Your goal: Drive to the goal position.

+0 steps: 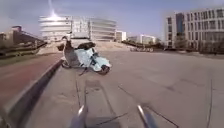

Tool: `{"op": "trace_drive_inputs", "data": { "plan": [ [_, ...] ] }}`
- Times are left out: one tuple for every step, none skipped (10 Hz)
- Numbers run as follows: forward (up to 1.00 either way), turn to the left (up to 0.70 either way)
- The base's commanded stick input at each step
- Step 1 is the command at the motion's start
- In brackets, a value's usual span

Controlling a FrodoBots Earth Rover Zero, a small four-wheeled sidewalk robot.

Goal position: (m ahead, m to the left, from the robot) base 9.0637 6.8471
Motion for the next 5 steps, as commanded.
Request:
{"op": "trace_drive_inputs", "data": {
  "plan": [
    [0.45, -0.27],
    [0.45, -0.27],
    [0.45, -0.27],
    [0.45, -0.27],
    [0.45, -0.27]
  ]
}}
